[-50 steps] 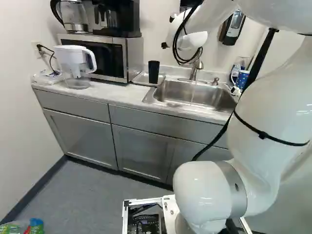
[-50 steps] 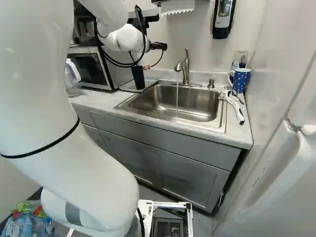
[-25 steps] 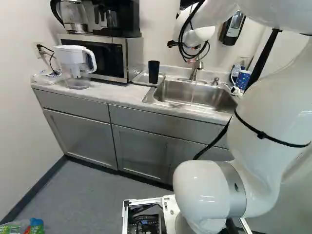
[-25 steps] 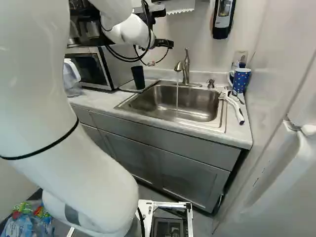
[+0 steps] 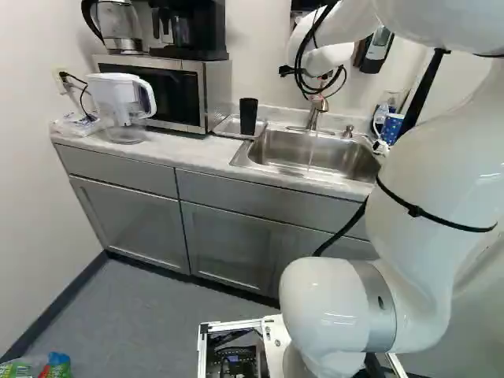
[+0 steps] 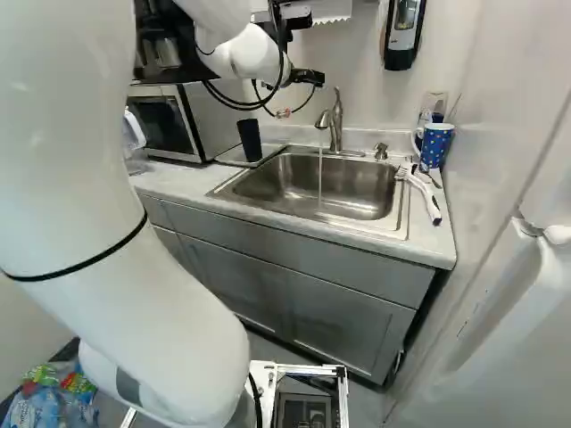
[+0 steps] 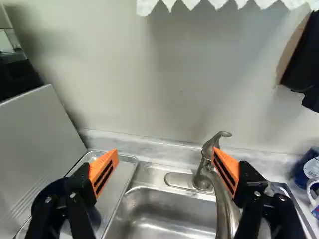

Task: Rinse the cup and place it in the tray

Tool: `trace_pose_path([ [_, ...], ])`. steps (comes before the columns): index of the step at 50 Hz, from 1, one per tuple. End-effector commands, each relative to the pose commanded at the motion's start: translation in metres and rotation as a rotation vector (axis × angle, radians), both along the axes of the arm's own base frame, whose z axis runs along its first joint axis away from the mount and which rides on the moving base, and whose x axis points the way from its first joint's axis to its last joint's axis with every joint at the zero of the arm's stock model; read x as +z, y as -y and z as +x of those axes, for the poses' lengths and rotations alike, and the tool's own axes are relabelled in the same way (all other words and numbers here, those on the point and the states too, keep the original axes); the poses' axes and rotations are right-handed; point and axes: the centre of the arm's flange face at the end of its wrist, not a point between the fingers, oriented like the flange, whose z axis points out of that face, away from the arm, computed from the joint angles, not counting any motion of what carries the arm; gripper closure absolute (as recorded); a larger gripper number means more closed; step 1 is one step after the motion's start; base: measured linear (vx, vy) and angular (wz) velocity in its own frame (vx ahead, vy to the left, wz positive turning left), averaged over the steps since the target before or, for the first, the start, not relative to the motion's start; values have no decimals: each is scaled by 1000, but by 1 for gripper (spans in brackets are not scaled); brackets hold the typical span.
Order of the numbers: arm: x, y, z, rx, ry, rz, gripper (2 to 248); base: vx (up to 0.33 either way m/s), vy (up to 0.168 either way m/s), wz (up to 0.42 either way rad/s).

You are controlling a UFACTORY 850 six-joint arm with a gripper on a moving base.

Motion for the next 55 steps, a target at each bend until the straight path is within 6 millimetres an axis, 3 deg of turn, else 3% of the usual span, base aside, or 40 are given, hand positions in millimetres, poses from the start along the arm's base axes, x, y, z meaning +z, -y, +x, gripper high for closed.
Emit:
trace_pose_path([
  [27,20,26,18,-39,39,-8,3,0,0,0],
  [55,19,45,45,-60,43,-9,3,0,0,0],
])
